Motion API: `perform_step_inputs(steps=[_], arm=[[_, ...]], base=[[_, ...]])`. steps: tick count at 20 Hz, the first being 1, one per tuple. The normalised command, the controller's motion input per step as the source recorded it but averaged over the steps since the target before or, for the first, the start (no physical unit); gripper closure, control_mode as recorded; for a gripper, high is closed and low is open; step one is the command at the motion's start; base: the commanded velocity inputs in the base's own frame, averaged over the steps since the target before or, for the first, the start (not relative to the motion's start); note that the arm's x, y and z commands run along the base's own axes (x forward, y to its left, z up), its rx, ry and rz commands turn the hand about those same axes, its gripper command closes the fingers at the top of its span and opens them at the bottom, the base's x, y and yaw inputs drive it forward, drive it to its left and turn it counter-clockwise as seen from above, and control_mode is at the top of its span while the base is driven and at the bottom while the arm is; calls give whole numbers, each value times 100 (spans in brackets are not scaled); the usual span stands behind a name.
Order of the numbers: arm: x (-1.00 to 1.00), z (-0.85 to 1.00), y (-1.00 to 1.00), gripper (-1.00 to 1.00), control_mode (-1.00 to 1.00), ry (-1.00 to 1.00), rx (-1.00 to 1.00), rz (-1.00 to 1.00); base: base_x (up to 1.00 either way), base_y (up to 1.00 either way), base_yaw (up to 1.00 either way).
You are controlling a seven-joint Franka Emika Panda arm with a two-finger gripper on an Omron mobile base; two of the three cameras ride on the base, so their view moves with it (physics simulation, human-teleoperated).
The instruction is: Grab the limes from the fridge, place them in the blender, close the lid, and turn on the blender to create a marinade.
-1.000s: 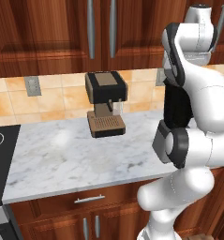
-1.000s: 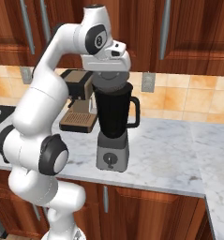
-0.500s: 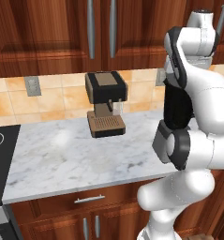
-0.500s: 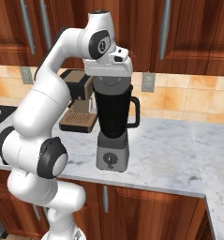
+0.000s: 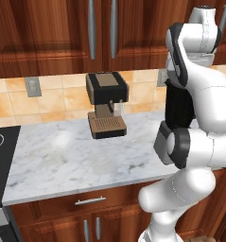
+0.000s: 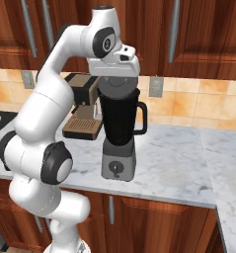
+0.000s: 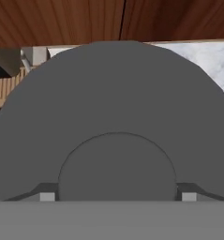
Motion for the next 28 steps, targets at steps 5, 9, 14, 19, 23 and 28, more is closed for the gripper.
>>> perform_step_inputs(steps=[5,9,14,19,23,28], arm=[[1,9,0,100,-100,0,0,0],[15,32,0,100,-100,15,0,0],[-10,-6,1,100,-100,6,0,0],[7,16,0,100,-100,21,0,0],[0,-3,0,100,-100,5,0,0],[-2,-15,0,100,-100,6,0,0]], base=[[0,0,0],[0,0,0],[0,0,0],[0,0,0],[0,0,0],[0,0,0]])
